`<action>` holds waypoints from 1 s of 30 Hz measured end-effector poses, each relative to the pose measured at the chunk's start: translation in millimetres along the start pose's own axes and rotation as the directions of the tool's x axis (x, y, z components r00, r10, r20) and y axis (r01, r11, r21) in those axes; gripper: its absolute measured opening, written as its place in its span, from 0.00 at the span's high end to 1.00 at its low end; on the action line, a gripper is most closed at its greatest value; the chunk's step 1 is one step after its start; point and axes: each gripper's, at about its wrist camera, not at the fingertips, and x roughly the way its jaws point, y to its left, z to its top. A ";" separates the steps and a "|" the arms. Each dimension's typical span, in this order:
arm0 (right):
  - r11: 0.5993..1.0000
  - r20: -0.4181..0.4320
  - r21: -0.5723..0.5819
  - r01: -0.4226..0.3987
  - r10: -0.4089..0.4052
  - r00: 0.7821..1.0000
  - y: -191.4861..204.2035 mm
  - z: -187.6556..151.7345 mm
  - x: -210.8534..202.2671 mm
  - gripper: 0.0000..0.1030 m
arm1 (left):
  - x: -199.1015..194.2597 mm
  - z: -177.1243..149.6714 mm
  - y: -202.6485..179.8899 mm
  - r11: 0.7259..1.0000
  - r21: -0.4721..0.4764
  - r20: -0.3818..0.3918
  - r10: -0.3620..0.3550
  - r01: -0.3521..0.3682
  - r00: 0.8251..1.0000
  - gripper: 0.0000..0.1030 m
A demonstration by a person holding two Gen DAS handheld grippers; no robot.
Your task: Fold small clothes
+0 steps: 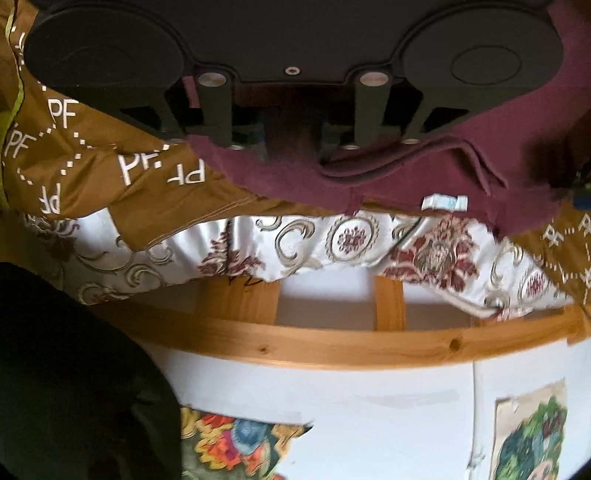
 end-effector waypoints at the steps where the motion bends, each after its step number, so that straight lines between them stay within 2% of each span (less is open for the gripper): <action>1: 1.000 0.015 0.006 0.000 0.000 1.000 -1.4 0.1 -4.2 0.47 | -2.4 1.2 3.0 1.000 -0.026 0.014 0.003 -0.002 1.000 0.02; 4: 1.000 0.065 0.019 0.021 -0.022 0.998 -5.9 1.2 -19.3 0.19 | -9.8 6.1 16.5 0.993 -0.117 0.034 0.005 -0.001 0.999 0.01; 9: 0.997 0.160 0.077 0.028 -0.040 0.986 -20.5 0.8 -50.8 0.01 | -24.1 6.7 36.6 0.977 -0.210 0.026 0.024 -0.018 0.999 0.01; 12: 0.998 0.196 0.061 0.027 -0.038 0.980 -22.6 -6.6 -64.4 0.01 | -37.6 1.3 40.1 0.982 -0.181 0.038 0.065 -0.057 0.997 0.01; 15: 1.000 0.184 0.002 0.026 -0.026 0.983 -13.5 -22.3 -68.6 0.01 | -52.4 -9.5 40.5 0.986 -0.134 0.014 0.104 -0.101 0.995 0.01; 20: 0.993 0.130 -0.118 -0.004 0.020 0.991 13.2 -54.6 -59.9 0.01 | -63.5 -41.4 35.0 0.990 -0.066 -0.056 0.122 -0.126 0.991 0.01; 23: 0.982 0.119 -0.186 0.028 -0.006 0.993 29.1 -70.6 -52.8 0.01 | -56.8 -50.4 28.2 0.993 -0.060 -0.063 0.095 -0.099 0.994 0.01; 25: 0.974 0.120 -0.223 0.045 -0.018 0.993 35.8 -78.5 -47.8 0.01 | -50.6 -52.4 23.4 0.997 -0.032 -0.037 0.064 -0.065 0.997 0.01; 30: 0.976 0.088 -0.216 0.029 -0.010 0.996 39.4 -83.9 -37.3 0.01 | -32.8 -49.7 13.4 0.991 0.057 0.084 0.116 -0.121 0.990 0.01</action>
